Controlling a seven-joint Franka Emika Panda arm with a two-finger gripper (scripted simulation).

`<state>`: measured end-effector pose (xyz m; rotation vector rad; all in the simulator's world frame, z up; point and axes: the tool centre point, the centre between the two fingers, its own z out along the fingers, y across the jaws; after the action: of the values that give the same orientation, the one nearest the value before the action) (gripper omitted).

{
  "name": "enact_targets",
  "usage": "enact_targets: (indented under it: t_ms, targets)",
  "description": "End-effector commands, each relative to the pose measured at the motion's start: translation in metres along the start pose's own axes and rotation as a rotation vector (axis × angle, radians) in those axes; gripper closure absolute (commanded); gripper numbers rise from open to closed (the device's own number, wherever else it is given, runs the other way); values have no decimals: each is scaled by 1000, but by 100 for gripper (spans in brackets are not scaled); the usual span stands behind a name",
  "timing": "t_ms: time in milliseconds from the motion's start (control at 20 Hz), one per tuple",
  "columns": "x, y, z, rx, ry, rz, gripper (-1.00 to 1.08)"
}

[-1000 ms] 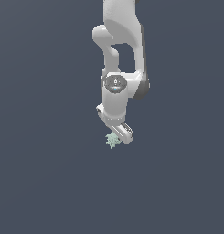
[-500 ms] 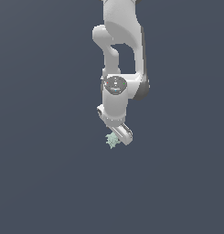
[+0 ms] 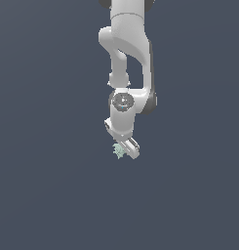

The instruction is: Pick up the object and move it to a goal position.

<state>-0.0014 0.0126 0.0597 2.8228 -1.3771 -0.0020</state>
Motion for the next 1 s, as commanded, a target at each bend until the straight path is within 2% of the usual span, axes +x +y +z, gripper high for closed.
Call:
enact_targets:
  t_ms: [0, 100, 150, 700, 950]
  targets:
    - [1, -1, 6, 1, 1, 1, -92]
    - [1, -1, 6, 1, 1, 1, -92]
    - [1, -1, 6, 1, 1, 1, 108]
    - [0, -1, 6, 2, 1, 0, 108]
    - [4, 7, -1, 2, 1, 0, 108]
